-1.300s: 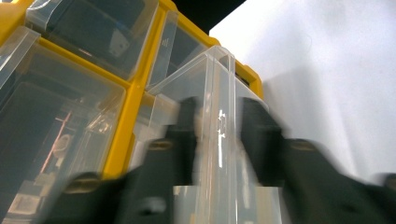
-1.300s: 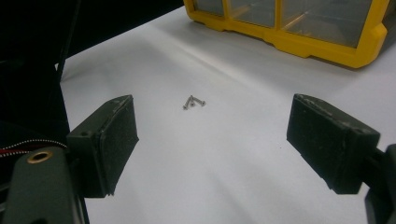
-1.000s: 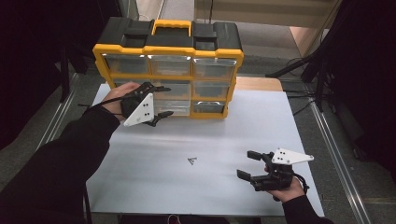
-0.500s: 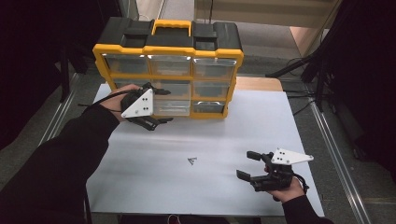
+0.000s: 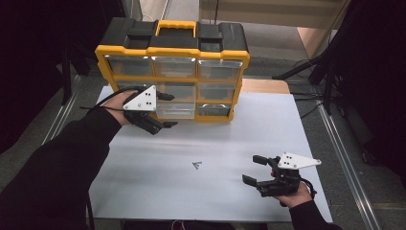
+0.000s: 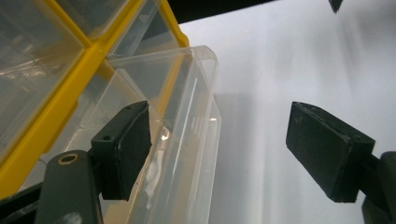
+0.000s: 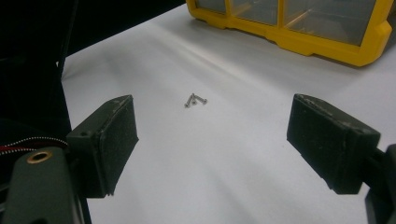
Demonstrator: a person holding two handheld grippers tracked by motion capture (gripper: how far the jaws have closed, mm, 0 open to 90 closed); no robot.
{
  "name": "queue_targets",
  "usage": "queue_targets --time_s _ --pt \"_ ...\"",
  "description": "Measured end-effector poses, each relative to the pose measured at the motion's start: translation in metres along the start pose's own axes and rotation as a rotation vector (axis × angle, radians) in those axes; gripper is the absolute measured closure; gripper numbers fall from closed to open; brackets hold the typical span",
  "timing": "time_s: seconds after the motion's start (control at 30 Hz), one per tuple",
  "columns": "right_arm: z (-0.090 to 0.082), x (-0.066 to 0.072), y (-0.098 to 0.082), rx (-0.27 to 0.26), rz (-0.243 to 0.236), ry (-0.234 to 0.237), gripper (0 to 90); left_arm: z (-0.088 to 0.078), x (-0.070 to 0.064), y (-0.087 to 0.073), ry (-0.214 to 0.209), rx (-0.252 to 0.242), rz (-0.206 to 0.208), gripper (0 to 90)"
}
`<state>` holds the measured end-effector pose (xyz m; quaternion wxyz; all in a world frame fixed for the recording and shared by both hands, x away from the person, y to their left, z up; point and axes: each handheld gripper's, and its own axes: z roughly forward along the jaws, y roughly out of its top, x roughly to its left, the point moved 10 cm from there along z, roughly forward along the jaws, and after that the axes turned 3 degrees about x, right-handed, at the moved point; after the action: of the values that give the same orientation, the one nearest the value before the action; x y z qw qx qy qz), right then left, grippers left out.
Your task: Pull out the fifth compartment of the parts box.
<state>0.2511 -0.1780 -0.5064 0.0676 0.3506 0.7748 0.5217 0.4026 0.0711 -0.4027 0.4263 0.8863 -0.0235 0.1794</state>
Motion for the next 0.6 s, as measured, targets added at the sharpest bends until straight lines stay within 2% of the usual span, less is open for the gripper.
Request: queue_targets --time_s 0.03,0.1,0.27,0.43,0.6 --pt "0.0 0.0 0.0 -0.001 0.0 0.0 17.1 -0.001 0.002 0.0 0.008 -0.003 -0.013 22.0" --pt "0.0 -0.001 0.0 -0.002 -0.001 -0.002 17.1 -0.001 0.002 0.001 -0.004 -0.017 -0.057 22.0" --pt "0.0 0.0 0.0 0.001 0.005 0.003 17.1 -0.002 -0.001 0.002 -0.062 -0.015 -0.125 22.0" --pt "0.001 0.0 0.0 0.002 0.004 0.005 17.0 -0.005 0.0 0.009 -0.098 -0.066 -0.227 22.0" --pt "0.001 0.0 -0.001 0.001 0.003 0.004 17.1 -0.009 -0.002 0.012 -0.126 -0.078 -0.258 22.1"
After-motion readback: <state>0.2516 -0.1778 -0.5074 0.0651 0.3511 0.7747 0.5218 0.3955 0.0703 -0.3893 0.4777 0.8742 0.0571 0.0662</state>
